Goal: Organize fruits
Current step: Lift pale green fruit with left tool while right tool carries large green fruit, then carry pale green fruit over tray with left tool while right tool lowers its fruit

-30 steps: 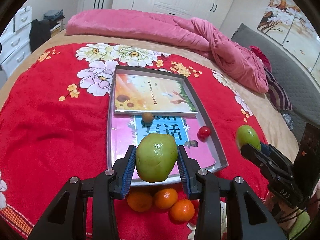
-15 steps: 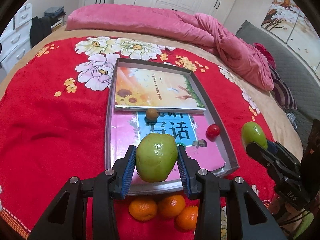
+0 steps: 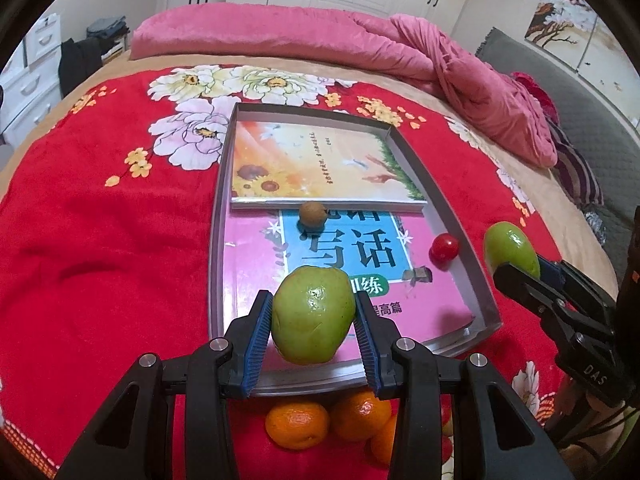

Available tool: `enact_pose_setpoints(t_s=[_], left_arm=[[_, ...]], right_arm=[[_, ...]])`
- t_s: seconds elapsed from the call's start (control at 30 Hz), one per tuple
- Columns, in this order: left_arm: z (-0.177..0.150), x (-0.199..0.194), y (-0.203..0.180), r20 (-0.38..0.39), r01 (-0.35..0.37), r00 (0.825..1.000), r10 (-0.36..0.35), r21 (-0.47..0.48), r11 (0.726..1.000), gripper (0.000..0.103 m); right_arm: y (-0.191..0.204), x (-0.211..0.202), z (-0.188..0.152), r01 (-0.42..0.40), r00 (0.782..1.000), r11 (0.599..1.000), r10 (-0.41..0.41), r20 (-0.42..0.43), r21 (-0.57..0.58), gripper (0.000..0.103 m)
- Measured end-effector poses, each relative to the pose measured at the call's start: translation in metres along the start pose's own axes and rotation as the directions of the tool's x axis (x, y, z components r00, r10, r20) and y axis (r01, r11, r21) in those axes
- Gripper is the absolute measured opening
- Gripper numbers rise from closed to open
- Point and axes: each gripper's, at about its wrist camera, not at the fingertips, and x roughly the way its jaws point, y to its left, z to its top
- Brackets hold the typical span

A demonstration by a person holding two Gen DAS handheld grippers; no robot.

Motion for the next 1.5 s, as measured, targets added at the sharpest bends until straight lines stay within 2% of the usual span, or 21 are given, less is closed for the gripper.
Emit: enact_pose_setpoints(t_s=[0.4, 0.8, 1.5], left_arm=[[-0.007, 0.011, -0.003, -0.021, -0.020, 1.000, 0.020, 0.024, 1.000, 0.042], [-0.013, 0.021, 0.001, -0.048, -0.038, 0.998, 0.039, 0.025, 0.999, 0.042], [-0.015, 0.022, -0.001, -0.048, -0.045, 0.998, 0.047, 0.040, 0.998, 0.042]], right_arm=[[-0.005, 0.012, -0.008, 0.033, 0.998, 0.999, -0.032, -0.051, 0.022, 0.044], [0.004, 0.024, -0.015, 0.036, 0.995, 0.999, -0.039, -0.095, -0.027, 0.044], [0.015, 0.037, -0.026, 0.044, 0.988, 0.995, -0.057, -0.143, -0.090, 0.044]])
